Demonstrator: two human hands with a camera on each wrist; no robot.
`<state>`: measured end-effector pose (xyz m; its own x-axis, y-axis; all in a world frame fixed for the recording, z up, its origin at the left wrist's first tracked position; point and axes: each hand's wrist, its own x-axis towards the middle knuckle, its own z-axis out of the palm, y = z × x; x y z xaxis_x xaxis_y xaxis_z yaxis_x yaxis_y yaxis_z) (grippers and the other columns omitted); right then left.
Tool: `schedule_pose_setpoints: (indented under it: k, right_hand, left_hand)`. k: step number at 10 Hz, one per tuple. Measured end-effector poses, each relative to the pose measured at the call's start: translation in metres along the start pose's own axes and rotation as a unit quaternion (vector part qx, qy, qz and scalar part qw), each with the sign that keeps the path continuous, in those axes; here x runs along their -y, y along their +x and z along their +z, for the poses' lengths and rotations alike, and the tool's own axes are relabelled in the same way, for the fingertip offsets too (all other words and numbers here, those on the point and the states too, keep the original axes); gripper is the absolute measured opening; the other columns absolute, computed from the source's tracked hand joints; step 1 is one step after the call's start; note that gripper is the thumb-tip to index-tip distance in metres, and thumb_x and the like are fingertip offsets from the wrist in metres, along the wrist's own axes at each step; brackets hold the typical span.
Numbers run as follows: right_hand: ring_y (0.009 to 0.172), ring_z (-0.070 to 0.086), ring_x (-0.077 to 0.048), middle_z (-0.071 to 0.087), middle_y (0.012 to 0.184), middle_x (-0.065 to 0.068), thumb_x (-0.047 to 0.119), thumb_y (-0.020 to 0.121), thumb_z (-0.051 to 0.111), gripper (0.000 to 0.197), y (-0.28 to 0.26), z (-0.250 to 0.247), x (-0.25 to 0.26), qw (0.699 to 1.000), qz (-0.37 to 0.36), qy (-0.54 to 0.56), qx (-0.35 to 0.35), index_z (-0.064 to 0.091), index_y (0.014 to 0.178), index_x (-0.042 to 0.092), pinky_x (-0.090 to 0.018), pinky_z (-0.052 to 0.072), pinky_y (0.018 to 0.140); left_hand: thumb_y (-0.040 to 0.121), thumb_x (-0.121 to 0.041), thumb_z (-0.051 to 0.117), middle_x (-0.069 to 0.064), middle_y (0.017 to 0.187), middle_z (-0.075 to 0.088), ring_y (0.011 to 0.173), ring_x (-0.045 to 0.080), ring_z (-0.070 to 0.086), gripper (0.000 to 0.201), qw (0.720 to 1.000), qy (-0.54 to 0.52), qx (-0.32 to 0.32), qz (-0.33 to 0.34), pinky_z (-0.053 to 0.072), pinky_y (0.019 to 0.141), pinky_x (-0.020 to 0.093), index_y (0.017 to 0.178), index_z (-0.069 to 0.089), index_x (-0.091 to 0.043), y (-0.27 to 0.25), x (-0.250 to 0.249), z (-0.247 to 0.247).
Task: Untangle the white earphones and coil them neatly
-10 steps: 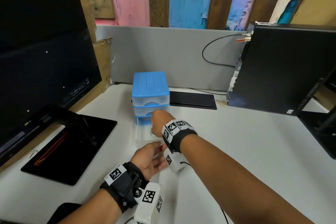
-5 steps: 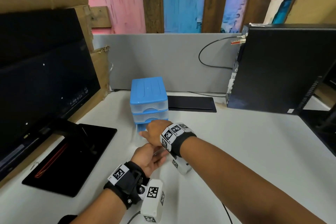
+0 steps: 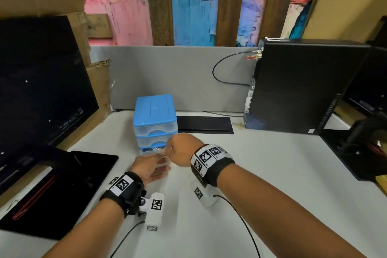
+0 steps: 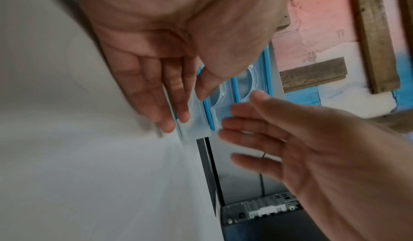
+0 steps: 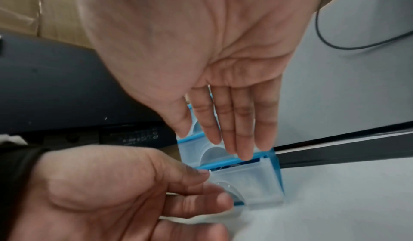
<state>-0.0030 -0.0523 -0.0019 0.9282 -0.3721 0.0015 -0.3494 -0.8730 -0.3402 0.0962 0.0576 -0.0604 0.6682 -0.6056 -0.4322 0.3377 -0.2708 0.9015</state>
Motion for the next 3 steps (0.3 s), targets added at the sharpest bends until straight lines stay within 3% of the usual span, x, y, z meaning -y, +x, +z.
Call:
schedule_pose_setpoints:
  k: [1, 2, 3]
  right_hand:
    - [0.095, 0.063, -0.027, 0.069, 0.102, -0.008, 0.040, 0.099, 0.048, 0.033, -0.021, -0.008, -0.013, 0.999, -0.001, 0.028, -0.016, 0.069, 0.104, 0.015, -0.032, 0.049, 0.079]
    - [0.099, 0.066, -0.022, 0.073, 0.108, -0.004, 0.042, 0.097, 0.054, 0.034, -0.048, -0.008, -0.033, 0.994, 0.032, 0.096, -0.028, 0.068, 0.118, 0.020, -0.032, 0.052, 0.089]
    - [0.087, 0.068, -0.018, 0.074, 0.094, -0.001, 0.036, 0.095, 0.061, 0.023, -0.078, -0.005, -0.052, 0.958, 0.077, 0.258, -0.095, 0.073, 0.104, 0.019, -0.035, 0.056, 0.086]
  left_hand:
    - [0.098, -0.019, 0.060, 0.009, 0.113, 0.074, 0.091, 0.024, 0.071, 0.021, 1.000, -0.010, -0.020, 0.016, 0.055, 0.068, 0.030, 0.116, 0.067, -0.011, 0.003, -0.003, 0.001]
    - [0.099, -0.015, 0.057, 0.006, 0.124, 0.068, 0.102, 0.026, 0.070, 0.026, 0.998, -0.053, -0.028, 0.033, 0.055, 0.073, 0.032, 0.125, 0.062, -0.014, 0.003, 0.004, 0.001]
    - [0.101, -0.013, 0.054, 0.004, 0.124, 0.065, 0.105, 0.028, 0.068, 0.030, 0.995, -0.081, -0.022, 0.045, 0.054, 0.077, 0.033, 0.129, 0.058, -0.018, -0.010, 0.008, 0.005]
